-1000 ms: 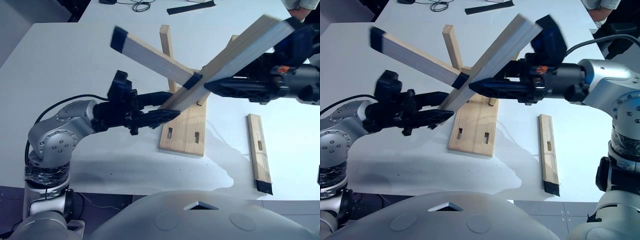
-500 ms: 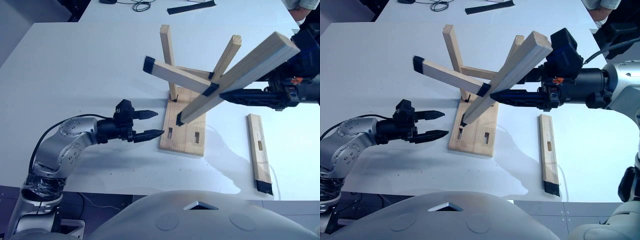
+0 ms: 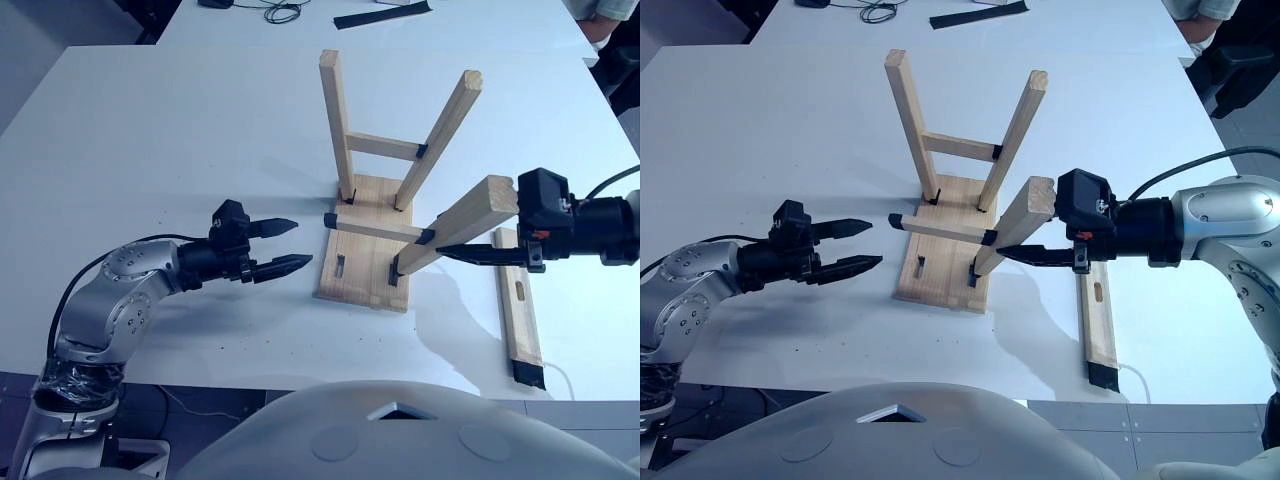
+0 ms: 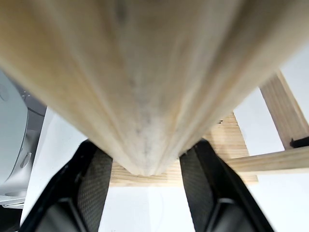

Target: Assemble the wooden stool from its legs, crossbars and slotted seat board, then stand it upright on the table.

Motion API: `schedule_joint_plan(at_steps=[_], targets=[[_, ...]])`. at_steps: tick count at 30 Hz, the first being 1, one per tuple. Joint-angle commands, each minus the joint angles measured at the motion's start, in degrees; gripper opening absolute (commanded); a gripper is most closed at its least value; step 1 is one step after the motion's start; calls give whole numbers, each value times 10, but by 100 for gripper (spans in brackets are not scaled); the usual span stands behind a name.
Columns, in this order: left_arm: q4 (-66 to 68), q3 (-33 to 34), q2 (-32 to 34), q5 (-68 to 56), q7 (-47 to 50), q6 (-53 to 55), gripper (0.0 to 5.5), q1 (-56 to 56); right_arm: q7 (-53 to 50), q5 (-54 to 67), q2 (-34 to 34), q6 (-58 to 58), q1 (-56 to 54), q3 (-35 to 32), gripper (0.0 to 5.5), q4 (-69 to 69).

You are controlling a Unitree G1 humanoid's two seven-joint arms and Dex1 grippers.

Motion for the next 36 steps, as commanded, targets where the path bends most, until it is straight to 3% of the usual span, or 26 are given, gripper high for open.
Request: schedule_joint_plan(at_steps=[1, 26, 36], targets=[[4, 7, -1, 7, -1, -5, 372, -7, 5, -14, -3, -5, 13, 3, 203, -2], [6, 14, -9, 6, 6, 0, 372, -5, -21, 42, 12, 30, -1, -6, 203, -44], [7, 9, -6, 5, 3, 8, 372, -19, -23, -31, 9, -7, 40, 24, 203, -31]])
